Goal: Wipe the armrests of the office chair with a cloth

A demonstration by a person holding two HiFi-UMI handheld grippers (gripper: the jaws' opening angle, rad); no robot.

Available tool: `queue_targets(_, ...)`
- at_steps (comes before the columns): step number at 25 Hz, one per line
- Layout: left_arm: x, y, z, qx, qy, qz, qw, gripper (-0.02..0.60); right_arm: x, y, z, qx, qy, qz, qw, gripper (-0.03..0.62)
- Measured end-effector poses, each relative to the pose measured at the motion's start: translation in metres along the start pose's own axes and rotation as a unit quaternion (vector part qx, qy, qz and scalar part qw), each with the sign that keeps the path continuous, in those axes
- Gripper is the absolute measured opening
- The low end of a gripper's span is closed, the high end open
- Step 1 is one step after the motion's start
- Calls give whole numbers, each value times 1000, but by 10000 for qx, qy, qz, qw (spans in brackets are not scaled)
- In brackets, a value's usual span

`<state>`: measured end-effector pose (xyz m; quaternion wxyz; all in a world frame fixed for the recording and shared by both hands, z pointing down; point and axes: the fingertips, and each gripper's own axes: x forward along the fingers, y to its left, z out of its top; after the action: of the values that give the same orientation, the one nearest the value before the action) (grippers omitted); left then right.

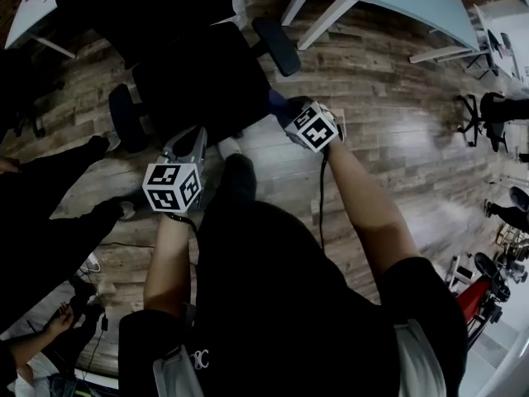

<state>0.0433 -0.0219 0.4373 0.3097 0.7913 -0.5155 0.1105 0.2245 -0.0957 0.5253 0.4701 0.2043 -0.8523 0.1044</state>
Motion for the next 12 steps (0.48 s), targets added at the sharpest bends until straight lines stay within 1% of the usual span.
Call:
queue_targets(5,37,-5,6,31,86,-75,9999,6,22,-29,-4,-77,307,-37,9995,34)
queue_targets(9,66,-4,15,-144,73,-125,9998,6,45,-53,-13,-386,745,18,9965,35)
queue_targets(12,85,0,22,-244,48,-136,9996,6,64,-67,-15,-678,937,94,9933,35)
